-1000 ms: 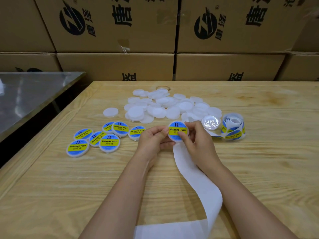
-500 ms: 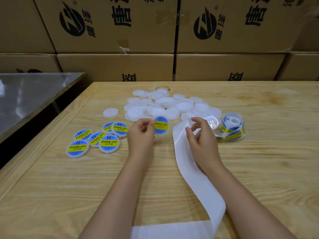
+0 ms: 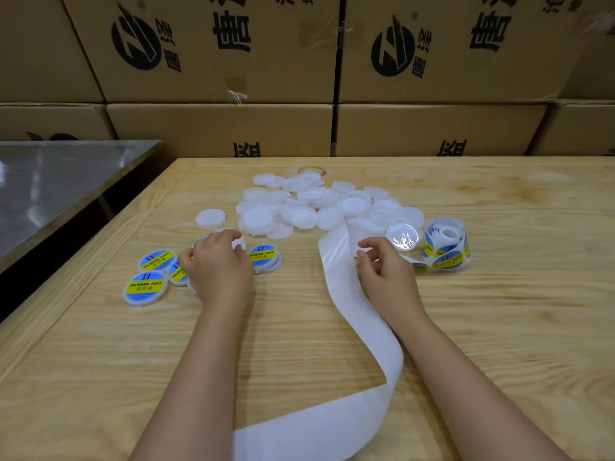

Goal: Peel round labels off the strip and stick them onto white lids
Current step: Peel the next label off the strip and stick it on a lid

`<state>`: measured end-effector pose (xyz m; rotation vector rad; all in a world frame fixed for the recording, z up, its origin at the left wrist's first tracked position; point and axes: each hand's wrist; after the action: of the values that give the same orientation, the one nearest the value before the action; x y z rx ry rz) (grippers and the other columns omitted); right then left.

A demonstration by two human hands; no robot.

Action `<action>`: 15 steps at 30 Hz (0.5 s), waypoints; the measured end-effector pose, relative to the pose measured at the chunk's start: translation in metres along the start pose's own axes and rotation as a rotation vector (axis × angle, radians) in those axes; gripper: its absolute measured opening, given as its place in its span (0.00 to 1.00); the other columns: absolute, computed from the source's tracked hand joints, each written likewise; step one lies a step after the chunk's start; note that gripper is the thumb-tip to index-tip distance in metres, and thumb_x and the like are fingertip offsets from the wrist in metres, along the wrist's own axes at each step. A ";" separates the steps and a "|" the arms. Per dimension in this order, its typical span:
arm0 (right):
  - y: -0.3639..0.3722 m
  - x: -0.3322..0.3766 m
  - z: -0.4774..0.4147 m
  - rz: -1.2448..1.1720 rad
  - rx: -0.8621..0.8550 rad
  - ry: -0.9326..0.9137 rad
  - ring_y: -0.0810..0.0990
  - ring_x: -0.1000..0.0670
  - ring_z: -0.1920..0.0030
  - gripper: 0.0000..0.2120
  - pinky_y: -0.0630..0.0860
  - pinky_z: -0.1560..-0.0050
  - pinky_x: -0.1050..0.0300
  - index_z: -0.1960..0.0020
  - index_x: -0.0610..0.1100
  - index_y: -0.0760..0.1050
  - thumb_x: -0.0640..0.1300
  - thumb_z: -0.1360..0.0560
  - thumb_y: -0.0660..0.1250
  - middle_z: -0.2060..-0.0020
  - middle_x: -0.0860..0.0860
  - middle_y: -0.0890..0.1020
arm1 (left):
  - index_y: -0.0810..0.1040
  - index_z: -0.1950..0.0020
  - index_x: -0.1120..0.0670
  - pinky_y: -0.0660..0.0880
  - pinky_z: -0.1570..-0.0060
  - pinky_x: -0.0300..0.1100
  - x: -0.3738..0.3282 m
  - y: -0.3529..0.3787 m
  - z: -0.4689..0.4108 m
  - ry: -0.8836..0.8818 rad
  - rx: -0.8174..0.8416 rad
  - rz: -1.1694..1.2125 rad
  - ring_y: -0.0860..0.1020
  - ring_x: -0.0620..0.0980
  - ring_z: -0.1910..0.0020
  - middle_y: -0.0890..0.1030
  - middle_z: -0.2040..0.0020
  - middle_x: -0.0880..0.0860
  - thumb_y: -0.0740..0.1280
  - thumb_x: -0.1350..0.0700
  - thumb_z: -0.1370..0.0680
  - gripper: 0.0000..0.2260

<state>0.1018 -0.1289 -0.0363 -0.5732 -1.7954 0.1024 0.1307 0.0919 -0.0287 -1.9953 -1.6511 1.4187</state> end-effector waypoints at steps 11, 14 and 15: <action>-0.001 0.003 0.003 -0.053 0.131 -0.054 0.78 0.48 0.62 0.12 0.71 0.62 0.63 0.57 0.52 0.77 0.36 0.25 0.62 0.62 0.53 0.82 | 0.68 0.30 0.45 0.59 0.33 0.49 -0.048 0.012 0.037 0.725 0.520 0.144 0.61 0.54 0.28 0.59 0.24 0.53 0.64 0.59 0.26 0.25; -0.007 0.005 0.003 0.085 0.107 -0.111 0.76 0.56 0.65 0.14 0.69 0.63 0.64 0.57 0.48 0.78 0.32 0.27 0.59 0.63 0.52 0.82 | 0.76 0.36 0.51 0.60 0.36 0.45 -0.044 0.013 0.036 0.695 0.509 0.197 0.67 0.54 0.31 0.70 0.30 0.54 0.67 0.61 0.27 0.20; -0.011 0.007 0.001 0.190 0.018 -0.179 0.77 0.52 0.61 0.14 0.70 0.59 0.60 0.55 0.44 0.79 0.31 0.28 0.58 0.62 0.50 0.83 | 0.77 0.37 0.53 0.61 0.37 0.44 -0.043 0.013 0.035 0.667 0.518 0.207 0.69 0.54 0.33 0.73 0.33 0.54 0.67 0.62 0.28 0.19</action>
<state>0.0958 -0.1356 -0.0265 -0.7406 -1.9068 0.3074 0.1165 0.0371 -0.0327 -2.0293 -0.7309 0.9311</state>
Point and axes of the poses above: each hand's wrist, its own z-axis away from the middle knuckle, its own y-axis out of the palm, x = y × z
